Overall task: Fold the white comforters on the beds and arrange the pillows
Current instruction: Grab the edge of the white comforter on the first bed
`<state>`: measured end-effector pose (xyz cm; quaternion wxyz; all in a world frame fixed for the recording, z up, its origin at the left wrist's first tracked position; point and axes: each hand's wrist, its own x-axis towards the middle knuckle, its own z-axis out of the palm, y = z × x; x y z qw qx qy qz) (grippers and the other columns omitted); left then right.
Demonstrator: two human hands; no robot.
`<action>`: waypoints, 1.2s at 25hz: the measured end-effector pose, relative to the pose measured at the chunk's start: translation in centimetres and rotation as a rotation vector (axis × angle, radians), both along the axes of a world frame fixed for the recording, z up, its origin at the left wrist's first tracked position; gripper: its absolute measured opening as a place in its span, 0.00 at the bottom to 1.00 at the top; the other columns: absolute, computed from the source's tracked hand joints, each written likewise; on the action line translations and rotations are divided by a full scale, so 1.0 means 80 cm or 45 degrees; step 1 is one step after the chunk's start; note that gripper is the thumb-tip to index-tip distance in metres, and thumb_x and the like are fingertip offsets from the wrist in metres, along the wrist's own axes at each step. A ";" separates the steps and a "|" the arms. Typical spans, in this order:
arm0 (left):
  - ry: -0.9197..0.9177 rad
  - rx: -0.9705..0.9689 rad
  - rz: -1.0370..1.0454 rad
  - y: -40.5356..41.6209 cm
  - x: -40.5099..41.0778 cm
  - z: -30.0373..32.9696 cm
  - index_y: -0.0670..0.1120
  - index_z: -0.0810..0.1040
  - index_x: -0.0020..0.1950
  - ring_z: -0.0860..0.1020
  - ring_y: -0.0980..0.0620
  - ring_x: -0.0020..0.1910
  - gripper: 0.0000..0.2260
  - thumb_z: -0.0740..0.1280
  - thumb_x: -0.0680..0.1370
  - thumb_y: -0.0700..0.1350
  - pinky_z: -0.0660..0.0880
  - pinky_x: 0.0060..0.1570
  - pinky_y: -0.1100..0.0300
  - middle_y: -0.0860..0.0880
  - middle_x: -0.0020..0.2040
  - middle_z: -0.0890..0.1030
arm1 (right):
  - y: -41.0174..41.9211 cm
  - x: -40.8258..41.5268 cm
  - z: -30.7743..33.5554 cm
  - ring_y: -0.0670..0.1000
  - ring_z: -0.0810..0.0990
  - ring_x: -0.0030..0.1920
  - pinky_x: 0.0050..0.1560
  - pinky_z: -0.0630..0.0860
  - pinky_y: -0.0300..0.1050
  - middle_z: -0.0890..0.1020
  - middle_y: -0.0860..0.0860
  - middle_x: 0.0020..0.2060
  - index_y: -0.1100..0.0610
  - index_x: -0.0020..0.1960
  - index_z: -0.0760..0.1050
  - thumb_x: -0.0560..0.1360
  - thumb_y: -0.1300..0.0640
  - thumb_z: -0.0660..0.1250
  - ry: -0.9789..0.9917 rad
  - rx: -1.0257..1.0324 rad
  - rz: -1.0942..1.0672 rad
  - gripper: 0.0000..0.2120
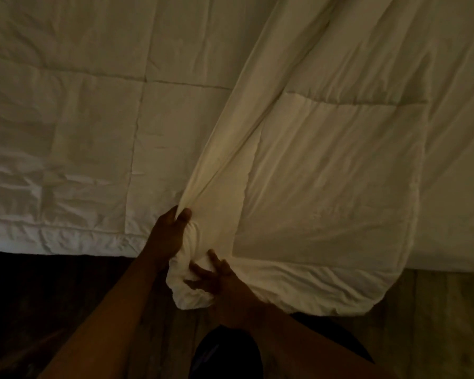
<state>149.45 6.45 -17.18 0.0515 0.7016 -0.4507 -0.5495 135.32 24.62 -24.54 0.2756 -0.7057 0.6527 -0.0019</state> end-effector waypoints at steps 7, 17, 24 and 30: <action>-0.574 -0.075 -0.630 -0.012 -0.024 -0.009 0.45 0.74 0.56 0.80 0.43 0.45 0.24 0.53 0.80 0.64 0.78 0.50 0.47 0.44 0.48 0.81 | -0.044 0.003 0.038 0.57 0.48 0.79 0.78 0.49 0.58 0.57 0.50 0.78 0.48 0.77 0.57 0.69 0.33 0.68 -0.473 0.350 0.219 0.43; -0.386 -0.275 -0.439 -0.097 -0.068 0.018 0.45 0.69 0.65 0.78 0.44 0.54 0.24 0.67 0.76 0.58 0.71 0.49 0.55 0.43 0.60 0.79 | -0.130 -0.038 0.082 0.55 0.81 0.47 0.55 0.77 0.53 0.83 0.56 0.46 0.58 0.51 0.79 0.80 0.41 0.60 -0.781 0.632 -0.640 0.20; -0.348 -0.436 -0.499 -0.204 -0.196 0.016 0.42 0.65 0.70 0.75 0.39 0.62 0.30 0.64 0.77 0.62 0.71 0.58 0.51 0.40 0.66 0.75 | -0.267 -0.161 0.097 0.50 0.81 0.31 0.32 0.80 0.46 0.81 0.51 0.36 0.53 0.55 0.71 0.80 0.49 0.63 -1.115 0.220 -1.255 0.08; -0.375 -0.368 -0.373 -0.306 -0.296 0.010 0.44 0.64 0.72 0.74 0.39 0.65 0.32 0.61 0.77 0.65 0.70 0.59 0.52 0.40 0.67 0.74 | -0.368 -0.269 0.100 0.53 0.83 0.37 0.43 0.82 0.57 0.83 0.54 0.38 0.52 0.58 0.70 0.79 0.52 0.63 -1.014 0.070 -1.197 0.10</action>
